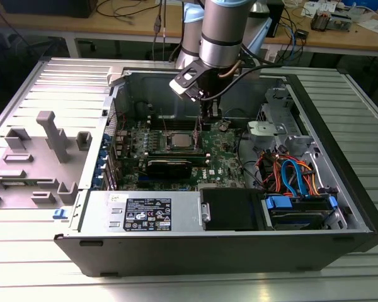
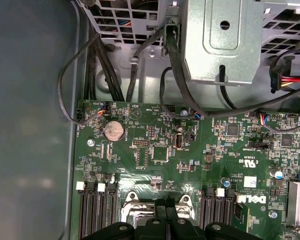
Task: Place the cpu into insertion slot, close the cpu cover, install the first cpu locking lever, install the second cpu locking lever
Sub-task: 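Close the cpu cover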
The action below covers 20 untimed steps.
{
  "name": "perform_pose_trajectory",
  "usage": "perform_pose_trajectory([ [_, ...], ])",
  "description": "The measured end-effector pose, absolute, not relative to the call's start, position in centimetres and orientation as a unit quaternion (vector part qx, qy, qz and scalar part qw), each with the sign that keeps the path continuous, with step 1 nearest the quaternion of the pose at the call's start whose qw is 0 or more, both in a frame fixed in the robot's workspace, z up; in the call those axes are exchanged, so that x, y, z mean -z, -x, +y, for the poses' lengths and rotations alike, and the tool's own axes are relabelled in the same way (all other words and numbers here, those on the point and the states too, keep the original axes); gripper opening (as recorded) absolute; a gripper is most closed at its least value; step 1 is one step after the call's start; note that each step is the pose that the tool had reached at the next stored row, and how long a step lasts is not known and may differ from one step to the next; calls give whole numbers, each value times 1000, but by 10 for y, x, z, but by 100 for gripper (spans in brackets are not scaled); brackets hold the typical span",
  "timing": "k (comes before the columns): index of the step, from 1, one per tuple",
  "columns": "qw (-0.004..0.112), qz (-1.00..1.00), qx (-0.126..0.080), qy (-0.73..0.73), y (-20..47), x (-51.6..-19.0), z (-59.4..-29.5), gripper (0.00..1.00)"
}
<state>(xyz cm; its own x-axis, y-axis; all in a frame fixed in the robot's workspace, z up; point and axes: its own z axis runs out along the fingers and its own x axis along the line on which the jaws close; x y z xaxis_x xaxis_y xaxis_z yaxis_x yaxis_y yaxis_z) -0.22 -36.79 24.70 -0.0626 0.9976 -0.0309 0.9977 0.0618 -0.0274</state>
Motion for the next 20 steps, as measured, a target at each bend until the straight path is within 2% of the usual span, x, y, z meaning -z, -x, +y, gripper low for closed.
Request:
perform_pose_trajectory([
  [20,2,729,21,-685,35,-243,-369,11],
])
